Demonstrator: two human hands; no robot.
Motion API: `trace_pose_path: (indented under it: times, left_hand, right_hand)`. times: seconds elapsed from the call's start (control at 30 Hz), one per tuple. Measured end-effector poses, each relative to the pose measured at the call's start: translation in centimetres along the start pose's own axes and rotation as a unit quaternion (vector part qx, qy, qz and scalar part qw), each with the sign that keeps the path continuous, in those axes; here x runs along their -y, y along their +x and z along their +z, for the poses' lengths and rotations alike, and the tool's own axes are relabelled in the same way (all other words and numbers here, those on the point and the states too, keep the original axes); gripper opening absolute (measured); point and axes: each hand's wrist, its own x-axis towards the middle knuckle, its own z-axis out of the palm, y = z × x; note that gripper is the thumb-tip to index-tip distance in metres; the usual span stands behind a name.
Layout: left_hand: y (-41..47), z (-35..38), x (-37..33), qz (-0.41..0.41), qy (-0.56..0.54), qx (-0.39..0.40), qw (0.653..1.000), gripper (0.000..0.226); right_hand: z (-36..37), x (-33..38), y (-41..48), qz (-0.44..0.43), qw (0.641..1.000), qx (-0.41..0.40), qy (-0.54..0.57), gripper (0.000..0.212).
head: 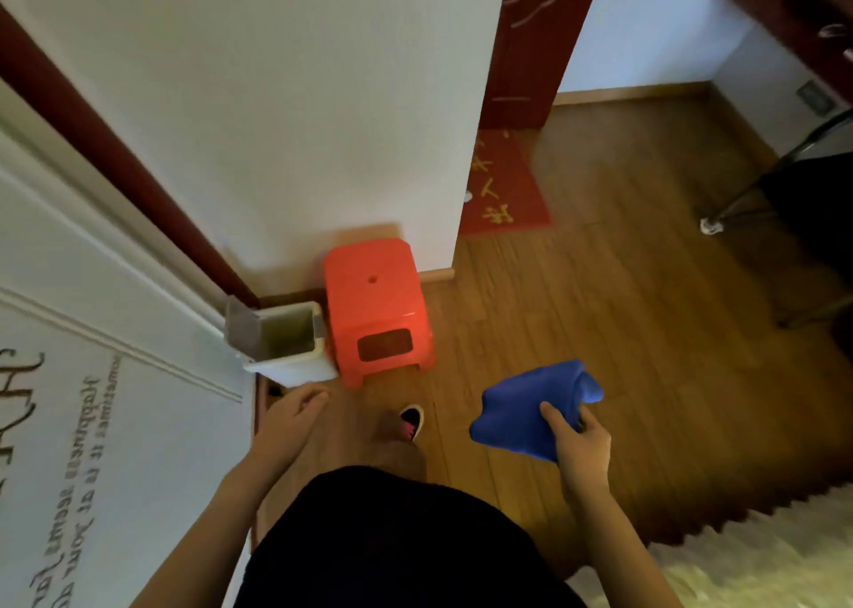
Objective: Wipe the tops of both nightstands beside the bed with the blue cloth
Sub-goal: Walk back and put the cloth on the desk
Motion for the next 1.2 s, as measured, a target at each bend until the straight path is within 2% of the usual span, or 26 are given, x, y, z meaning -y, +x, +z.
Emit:
trace_pose_path:
  times: [0.07, 0.2, 0.43, 0.57, 0.73, 0.83, 1.0, 1.2]
  left_hand:
    - [4.5, 0.8, -3.2, 0.021, 0.006, 0.031, 0.999, 0.026]
    - [14.0, 3.4, -10.7, 0.086, 0.051, 0.096, 0.990, 0.010]
    - [27.6, 8.0, -25.9, 0.201, 0.116, 0.224, 0.946, 0.013]
    - [32.5, 12.5, -33.1, 0.236, 0.145, 0.285, 0.918, 0.013]
    - [37.7, 19.4, -39.7, 0.194, 0.173, 0.356, 0.898, 0.014]
    - [40.6, 23.9, -43.5, 0.182, 0.172, 0.357, 0.900, 0.014]
    - [44.2, 29.1, -49.4, 0.139, 0.183, 0.318, 0.920, 0.020]
    - [50.1, 33.9, -57.6, 0.124, 0.135, 0.240, 0.953, 0.016]
  right_hand:
    - [0.2, 0.7, 2.7, 0.024, 0.999, -0.032, 0.020, 0.009]
    - [-0.3, 2.3, 7.4, 0.067, 0.989, -0.128, 0.042, 0.014]
    - [-3.1, 5.5, 13.3, 0.108, 0.942, -0.313, 0.057, 0.016]
    - [-5.5, 7.8, 16.7, 0.113, 0.918, -0.364, 0.112, 0.009]
    - [-9.2, 9.5, 23.6, 0.114, 0.901, -0.393, 0.144, 0.010]
    - [-12.1, 11.3, 29.6, 0.114, 0.901, -0.392, 0.148, 0.009]
    - [-17.1, 16.1, 40.6, 0.131, 0.908, -0.366, 0.155, 0.014]
    - [-22.4, 24.6, 54.2, 0.108, 0.939, -0.290, 0.148, 0.007]
